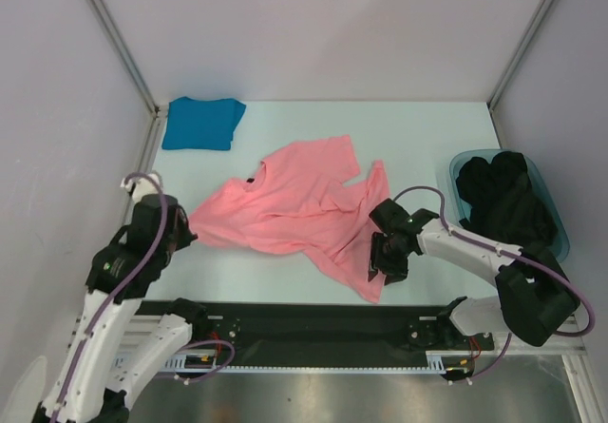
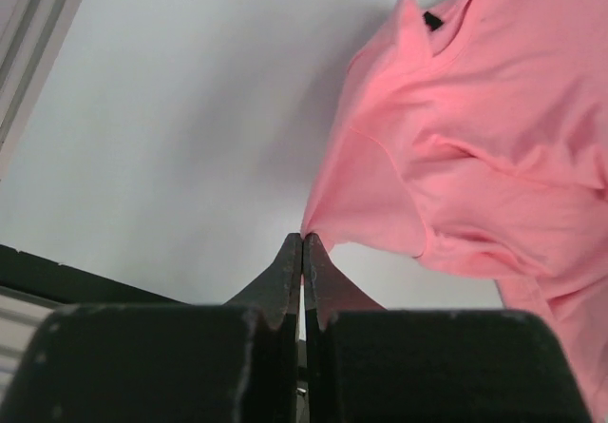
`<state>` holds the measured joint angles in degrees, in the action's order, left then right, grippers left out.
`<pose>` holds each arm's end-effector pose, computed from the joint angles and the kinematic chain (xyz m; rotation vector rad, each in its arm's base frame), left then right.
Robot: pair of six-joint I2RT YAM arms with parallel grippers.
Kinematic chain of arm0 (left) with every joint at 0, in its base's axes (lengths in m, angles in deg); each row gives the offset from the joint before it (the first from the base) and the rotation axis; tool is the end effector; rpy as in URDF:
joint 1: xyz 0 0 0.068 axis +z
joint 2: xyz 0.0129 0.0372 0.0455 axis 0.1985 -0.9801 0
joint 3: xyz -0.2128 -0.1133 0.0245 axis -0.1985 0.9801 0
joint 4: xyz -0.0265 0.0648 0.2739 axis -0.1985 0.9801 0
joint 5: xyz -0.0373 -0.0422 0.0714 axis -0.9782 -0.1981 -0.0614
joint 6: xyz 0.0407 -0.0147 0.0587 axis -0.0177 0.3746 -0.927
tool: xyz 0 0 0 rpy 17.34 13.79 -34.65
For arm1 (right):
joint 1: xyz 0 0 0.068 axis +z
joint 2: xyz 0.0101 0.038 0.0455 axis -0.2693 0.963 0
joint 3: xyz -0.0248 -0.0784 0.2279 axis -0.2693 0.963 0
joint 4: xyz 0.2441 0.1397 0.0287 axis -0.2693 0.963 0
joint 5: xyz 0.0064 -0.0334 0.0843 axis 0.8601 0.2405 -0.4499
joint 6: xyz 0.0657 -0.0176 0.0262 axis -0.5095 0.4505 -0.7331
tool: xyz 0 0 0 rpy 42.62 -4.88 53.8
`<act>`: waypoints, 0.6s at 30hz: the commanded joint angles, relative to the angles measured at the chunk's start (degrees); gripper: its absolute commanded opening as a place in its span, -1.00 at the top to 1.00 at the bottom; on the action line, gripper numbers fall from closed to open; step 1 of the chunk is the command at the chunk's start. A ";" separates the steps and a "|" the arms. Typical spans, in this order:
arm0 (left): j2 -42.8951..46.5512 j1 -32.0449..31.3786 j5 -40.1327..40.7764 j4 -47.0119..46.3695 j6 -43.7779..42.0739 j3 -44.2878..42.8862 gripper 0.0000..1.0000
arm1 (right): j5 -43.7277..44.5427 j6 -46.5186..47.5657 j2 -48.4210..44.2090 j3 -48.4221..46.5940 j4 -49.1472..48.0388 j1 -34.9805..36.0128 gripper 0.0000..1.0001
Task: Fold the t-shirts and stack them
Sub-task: Flatten the tshirt out
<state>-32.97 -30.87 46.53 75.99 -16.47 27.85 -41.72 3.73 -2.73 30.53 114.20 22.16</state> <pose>0.1652 -0.0314 0.3162 -0.4632 2.1946 0.0197 0.1892 0.1558 0.1056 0.1708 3.0502 0.3373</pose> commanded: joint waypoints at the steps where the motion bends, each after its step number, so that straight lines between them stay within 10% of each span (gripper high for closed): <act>1: 6.23 0.35 -0.07 3.18 3.08 -3.57 0.99 | 0.83 1.20 1.05 -1.55 0.86 -0.25 0.00; 13: 14.06 0.35 -12.72 5.02 1.68 -4.63 0.95 | -0.67 -1.43 2.72 2.76 -5.02 -0.34 0.06; 16: 14.77 0.35 -16.06 4.76 1.24 -4.19 0.77 | 0.13 -1.87 3.60 3.46 -5.99 -0.34 0.13; 18: 14.77 0.35 -16.77 4.93 0.97 -4.27 0.29 | 0.57 -1.96 3.34 4.51 -6.52 -0.34 0.19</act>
<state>-18.35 -30.85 33.88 81.15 -15.31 24.94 -42.57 2.87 0.44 33.52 109.99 21.98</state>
